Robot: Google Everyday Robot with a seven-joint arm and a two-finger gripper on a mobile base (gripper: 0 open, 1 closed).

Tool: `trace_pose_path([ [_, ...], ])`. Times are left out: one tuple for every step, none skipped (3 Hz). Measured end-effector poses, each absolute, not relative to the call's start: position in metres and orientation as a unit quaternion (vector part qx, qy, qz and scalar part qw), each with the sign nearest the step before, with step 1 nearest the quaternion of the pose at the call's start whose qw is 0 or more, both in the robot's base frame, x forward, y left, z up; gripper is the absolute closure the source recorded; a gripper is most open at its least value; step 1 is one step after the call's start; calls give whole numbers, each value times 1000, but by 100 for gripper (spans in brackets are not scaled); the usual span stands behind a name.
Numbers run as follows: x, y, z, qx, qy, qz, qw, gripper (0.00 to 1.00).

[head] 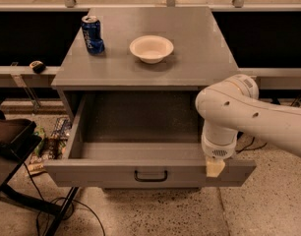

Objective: Open top drawer

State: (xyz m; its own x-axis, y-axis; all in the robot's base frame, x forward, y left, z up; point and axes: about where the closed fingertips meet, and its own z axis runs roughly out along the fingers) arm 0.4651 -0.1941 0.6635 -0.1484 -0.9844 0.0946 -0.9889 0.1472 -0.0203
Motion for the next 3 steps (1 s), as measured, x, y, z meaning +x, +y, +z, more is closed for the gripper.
trace_pose_path([
  [455, -197, 664, 648, -760, 39, 34, 100],
  [455, -197, 664, 648, -760, 39, 34, 79],
  [455, -197, 664, 648, -760, 39, 34, 56],
])
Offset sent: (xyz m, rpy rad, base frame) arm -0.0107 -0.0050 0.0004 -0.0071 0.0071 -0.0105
